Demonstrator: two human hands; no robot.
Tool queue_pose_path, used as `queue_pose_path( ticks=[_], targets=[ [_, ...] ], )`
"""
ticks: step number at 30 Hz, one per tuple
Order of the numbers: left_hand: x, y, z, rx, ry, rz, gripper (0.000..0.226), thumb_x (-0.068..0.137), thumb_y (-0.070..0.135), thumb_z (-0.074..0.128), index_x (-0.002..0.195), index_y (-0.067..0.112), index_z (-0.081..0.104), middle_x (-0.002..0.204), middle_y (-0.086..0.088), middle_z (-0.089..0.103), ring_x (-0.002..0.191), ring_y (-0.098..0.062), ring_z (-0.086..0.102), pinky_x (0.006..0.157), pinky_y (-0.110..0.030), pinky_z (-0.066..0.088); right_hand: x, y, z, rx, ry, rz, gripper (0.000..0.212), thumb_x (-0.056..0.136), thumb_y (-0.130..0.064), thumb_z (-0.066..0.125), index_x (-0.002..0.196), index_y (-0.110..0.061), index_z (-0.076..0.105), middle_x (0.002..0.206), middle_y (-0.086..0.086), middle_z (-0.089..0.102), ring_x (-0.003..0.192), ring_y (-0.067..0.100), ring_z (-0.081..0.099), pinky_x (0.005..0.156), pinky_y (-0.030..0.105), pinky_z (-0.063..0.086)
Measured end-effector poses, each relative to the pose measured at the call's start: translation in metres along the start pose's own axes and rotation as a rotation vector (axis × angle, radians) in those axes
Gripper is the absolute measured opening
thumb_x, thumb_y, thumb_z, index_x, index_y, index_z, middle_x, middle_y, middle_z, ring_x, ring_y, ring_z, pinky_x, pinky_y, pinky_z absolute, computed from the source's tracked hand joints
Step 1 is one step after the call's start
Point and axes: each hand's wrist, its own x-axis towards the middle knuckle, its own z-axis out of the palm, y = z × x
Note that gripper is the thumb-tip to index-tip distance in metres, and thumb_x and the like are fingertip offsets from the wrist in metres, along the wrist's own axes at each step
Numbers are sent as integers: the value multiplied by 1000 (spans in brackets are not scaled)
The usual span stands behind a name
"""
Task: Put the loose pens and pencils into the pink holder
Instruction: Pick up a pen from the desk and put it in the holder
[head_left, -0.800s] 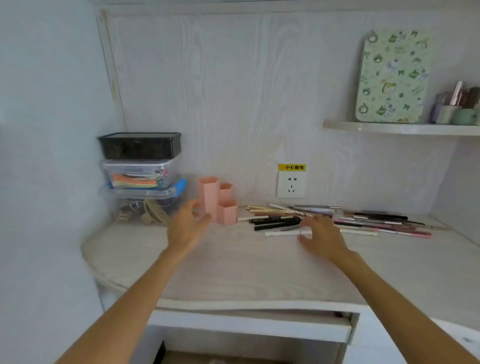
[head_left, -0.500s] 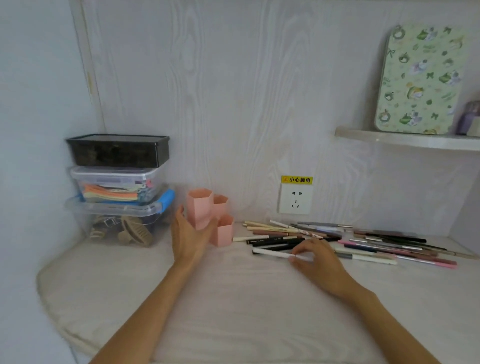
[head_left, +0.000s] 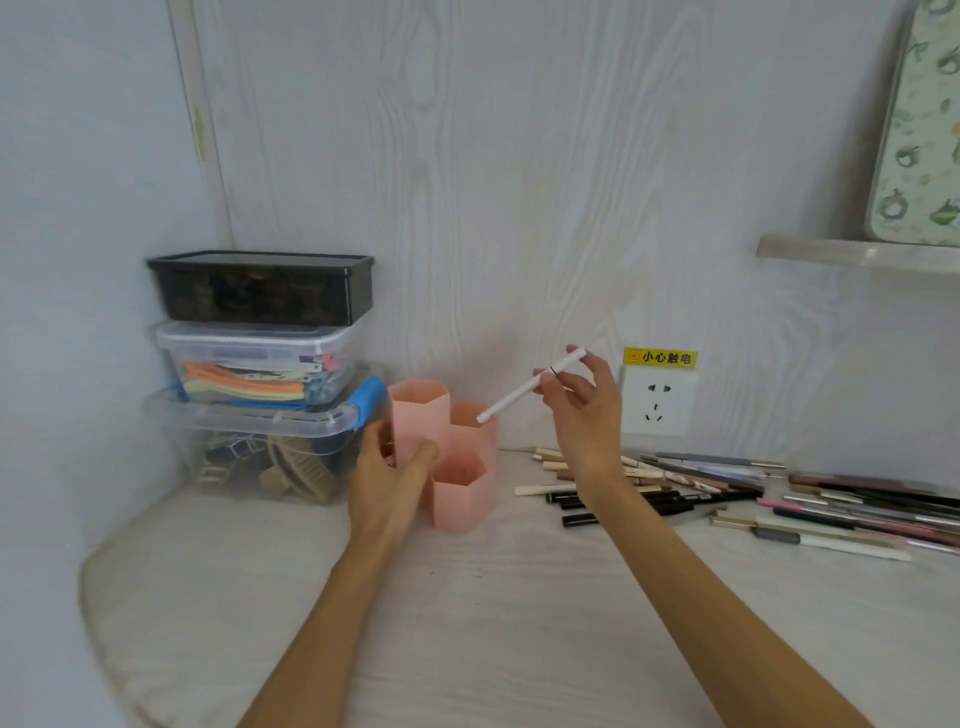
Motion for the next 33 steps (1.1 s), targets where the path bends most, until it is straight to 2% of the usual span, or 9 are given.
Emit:
queue_pose_path(
  ticks=[5, 9, 13, 16, 19, 21, 23, 26, 33],
  targets=[
    [-7, 1, 4, -33, -16, -8, 52, 76, 23, 66, 125, 23, 49, 110, 7, 59, 99, -15, 57, 92, -40, 48, -12, 21, 23, -344, -38, -273, 40, 91, -23, 56, 127, -34, 43, 84, -6, 71, 89, 3, 63, 81, 6, 42],
    [-11, 3, 6, -24, -70, 20, 57, 69, 35, 61, 123, 29, 47, 110, 9, 58, 96, -11, 56, 88, -36, 47, -14, 38, 25, -678, -330, -290, 42, 98, -30, 39, 140, -34, 35, 119, -3, 62, 121, 15, 41, 101, 29, 31],
    [-10, 3, 7, -5, -83, 15, 57, 78, 23, 67, 131, 25, 44, 121, 4, 58, 105, -16, 55, 94, -41, 47, -11, 32, 2, -532, -466, -172, 53, 94, -50, 31, 144, -42, 16, 142, -11, 39, 132, 8, 25, 108, 27, 18],
    [-10, 3, 6, 0, -79, 6, 60, 79, 21, 70, 133, 24, 44, 122, 4, 57, 106, -15, 54, 91, -36, 46, -5, 23, -40, -685, -464, -173, 49, 94, -43, 43, 140, -30, 34, 136, -13, 41, 128, 5, 29, 111, 28, 22],
    [-12, 4, 5, -12, -80, 7, 60, 79, 21, 71, 132, 25, 45, 120, 6, 55, 103, -11, 52, 86, -30, 42, 7, 8, -90, -815, -349, -204, 30, 86, -22, 64, 115, -24, 55, 118, -6, 55, 110, 13, 46, 95, 25, 33],
    [-13, 4, 4, -10, -88, 10, 61, 79, 20, 72, 133, 24, 44, 122, 6, 55, 104, -11, 51, 87, -29, 41, 11, -5, -118, -763, -557, 19, 19, 77, -13, 72, 89, -27, 65, 96, -2, 64, 87, 15, 55, 81, 26, 41],
    [-14, 5, 4, 0, -86, 20, 61, 79, 21, 72, 134, 23, 44, 126, 3, 55, 105, -11, 50, 88, -29, 41, 12, -10, -134, -881, -817, 169, 22, 73, -10, 75, 78, -31, 70, 89, 0, 67, 76, 12, 55, 73, 22, 43],
    [-17, 7, 4, 24, -76, 33, 61, 80, 22, 71, 134, 21, 43, 131, 0, 54, 106, -11, 49, 90, -30, 41, 10, -7, -138, -1089, -919, 199, 22, 75, -15, 72, 85, -34, 71, 86, -8, 60, 70, 2, 51, 65, 13, 38],
    [-27, 9, 9, 132, -43, 100, 62, 79, 30, 72, 133, 21, 43, 131, 0, 55, 109, -13, 51, 87, -31, 42, 1, 1, -120, -1074, -843, 6, 14, 78, -27, 73, 91, -30, 74, 81, -16, 54, 74, 3, 50, 68, 16, 40]
  ],
)
